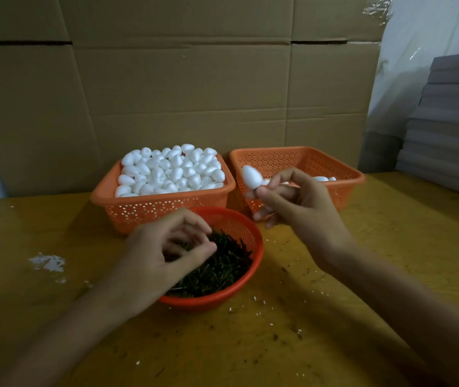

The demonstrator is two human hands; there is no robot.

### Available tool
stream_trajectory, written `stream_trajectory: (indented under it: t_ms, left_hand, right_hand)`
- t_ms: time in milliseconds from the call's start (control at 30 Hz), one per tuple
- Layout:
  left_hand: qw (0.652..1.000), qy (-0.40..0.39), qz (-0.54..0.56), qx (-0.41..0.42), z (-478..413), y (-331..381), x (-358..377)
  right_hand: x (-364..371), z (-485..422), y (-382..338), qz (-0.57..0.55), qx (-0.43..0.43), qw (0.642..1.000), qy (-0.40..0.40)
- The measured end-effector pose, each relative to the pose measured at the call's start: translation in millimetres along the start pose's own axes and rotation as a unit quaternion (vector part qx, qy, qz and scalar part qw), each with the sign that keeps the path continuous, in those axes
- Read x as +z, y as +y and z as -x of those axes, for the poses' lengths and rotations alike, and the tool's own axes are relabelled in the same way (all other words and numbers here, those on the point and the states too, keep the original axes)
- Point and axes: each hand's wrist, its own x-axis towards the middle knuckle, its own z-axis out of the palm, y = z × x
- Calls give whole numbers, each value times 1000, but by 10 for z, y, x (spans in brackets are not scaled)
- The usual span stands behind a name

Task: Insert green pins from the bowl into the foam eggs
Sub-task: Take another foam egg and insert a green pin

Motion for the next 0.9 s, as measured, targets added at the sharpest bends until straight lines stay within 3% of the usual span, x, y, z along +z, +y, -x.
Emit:
stream_trajectory:
  t_ms: [133,433,900]
  left_hand:
    - [991,-74,-106,36,12,21,-4]
    - [985,-115,-124,35,11,27,-39]
    - [982,-126,-134,38,2,33,-39]
  right_hand:
    - [-263,-90,15,2,18,996,84]
    - [-608,-174,155,9,72,978,197]
    - [-681,-207,192,2,87,976,201]
